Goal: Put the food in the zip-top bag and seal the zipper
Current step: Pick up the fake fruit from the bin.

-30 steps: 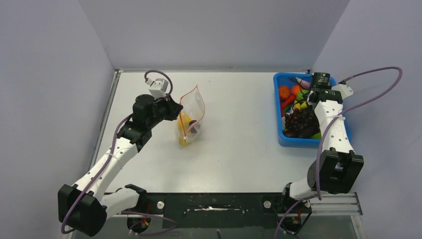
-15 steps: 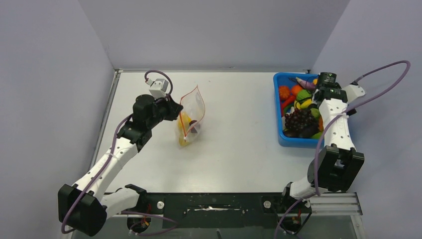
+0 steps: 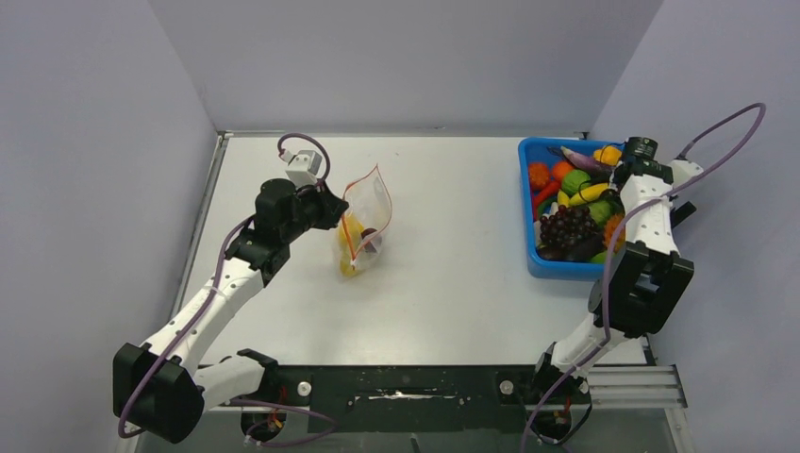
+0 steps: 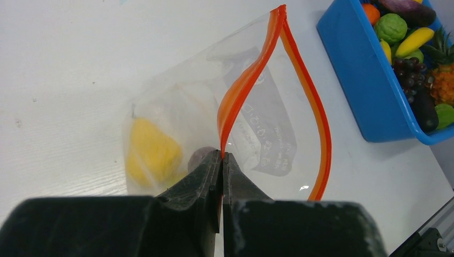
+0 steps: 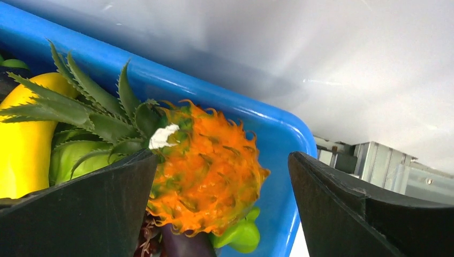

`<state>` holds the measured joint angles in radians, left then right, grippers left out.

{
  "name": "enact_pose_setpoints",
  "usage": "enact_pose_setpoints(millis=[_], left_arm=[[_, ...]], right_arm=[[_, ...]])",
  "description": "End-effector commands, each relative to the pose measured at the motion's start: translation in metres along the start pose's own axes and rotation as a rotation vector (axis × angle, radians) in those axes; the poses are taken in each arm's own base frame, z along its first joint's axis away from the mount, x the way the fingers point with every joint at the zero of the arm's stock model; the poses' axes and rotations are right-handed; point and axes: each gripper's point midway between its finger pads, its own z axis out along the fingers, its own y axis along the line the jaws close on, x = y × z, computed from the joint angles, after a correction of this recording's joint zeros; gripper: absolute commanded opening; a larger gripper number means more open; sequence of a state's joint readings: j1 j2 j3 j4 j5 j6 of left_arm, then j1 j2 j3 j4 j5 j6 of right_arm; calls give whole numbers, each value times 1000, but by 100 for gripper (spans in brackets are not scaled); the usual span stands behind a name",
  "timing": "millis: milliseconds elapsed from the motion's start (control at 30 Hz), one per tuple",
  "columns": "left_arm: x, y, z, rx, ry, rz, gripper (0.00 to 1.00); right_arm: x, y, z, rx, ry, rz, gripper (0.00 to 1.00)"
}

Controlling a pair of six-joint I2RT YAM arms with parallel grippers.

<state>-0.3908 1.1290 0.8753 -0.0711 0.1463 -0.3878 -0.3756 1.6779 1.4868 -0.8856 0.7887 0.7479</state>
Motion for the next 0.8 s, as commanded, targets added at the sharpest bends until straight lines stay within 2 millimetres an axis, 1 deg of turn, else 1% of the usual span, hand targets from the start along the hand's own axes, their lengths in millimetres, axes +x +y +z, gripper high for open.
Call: enact_pose_setpoints(millis=[0, 133, 233, 300, 433, 567, 767], left_arm=[[-18, -7, -1, 25, -54, 17, 0], [-18, -7, -2, 24, -52, 17, 0], [-17, -6, -2, 22, -53, 17, 0], [-17, -7, -2, 23, -54, 17, 0], [-19, -6, -2, 21, -60, 19, 0], [-21, -7, -3, 23, -61, 19, 0], [-23, -8, -6, 28, -72, 16, 0]], right_arm=[[-23, 10, -1, -63, -41, -58, 99], [-28, 19, -3, -129, -62, -102, 99], [-34, 32, -10, -220, -77, -126, 100], [-39, 44, -17, -297, -100, -145, 99], [-40, 64, -24, -432, -122, -221, 96], [-39, 74, -20, -458, -111, -298, 95], [-41, 83, -9, -454, -86, -352, 94]])
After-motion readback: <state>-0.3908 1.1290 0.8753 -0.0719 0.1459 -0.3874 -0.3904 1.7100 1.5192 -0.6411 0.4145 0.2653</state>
